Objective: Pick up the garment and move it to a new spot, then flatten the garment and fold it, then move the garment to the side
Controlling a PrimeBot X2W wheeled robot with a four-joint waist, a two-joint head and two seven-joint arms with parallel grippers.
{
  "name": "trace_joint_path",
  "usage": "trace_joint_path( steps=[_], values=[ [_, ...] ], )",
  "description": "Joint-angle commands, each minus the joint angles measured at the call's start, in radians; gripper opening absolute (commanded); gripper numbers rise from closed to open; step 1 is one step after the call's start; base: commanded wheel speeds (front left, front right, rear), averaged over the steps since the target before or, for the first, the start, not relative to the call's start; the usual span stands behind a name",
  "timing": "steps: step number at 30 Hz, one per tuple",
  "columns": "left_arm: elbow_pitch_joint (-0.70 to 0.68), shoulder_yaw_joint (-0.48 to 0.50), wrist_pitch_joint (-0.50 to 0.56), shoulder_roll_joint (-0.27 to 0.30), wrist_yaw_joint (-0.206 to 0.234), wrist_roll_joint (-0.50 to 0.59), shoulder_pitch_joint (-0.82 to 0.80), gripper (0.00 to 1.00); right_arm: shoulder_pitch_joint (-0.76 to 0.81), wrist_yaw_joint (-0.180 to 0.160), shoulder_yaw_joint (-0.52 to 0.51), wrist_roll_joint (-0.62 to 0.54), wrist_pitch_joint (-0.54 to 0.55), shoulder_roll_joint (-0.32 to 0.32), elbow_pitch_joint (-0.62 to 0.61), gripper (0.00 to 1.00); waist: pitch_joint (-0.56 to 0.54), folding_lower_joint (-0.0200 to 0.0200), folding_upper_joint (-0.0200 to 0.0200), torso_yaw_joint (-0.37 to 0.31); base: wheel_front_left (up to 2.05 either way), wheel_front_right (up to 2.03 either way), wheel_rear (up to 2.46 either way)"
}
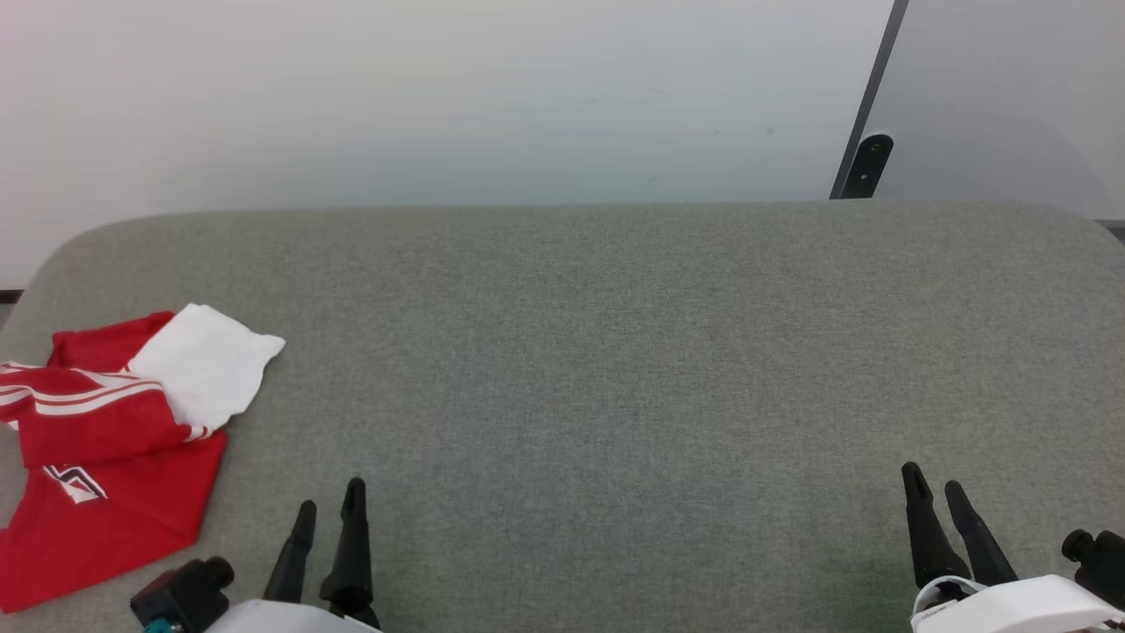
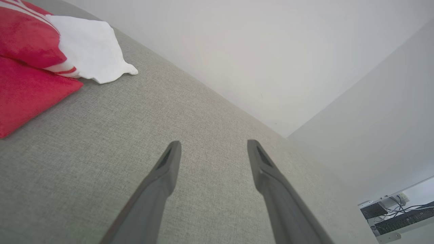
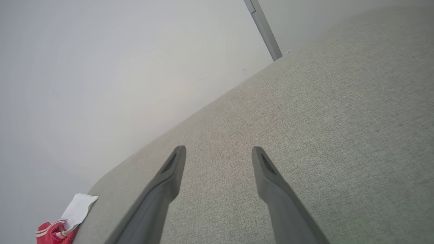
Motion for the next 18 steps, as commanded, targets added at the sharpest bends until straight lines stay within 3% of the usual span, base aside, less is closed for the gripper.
trace_joint_path(
  steps=[1, 18],
  values=[
    [-0.016, -0.002, -0.008, 0.006, 0.004, 0.023, 0.001, 1.0, -0.004, 0.001, 0.003, -0.024, -0.008, -0.002, -0.015, 1.0, 0.001, 0.0, 0.0, 0.0, 0.0, 0.0, 0.0],
    [-0.053, -0.023, -0.054, 0.013, 0.017, 0.212, 0.03, 1.0, 0.01, 0.001, 0.019, -0.235, -0.049, 0.0, -0.035, 1.0, 0.008, 0.0, 0.0, -0.004, 0.0, 0.0, 0.0]
  ],
)
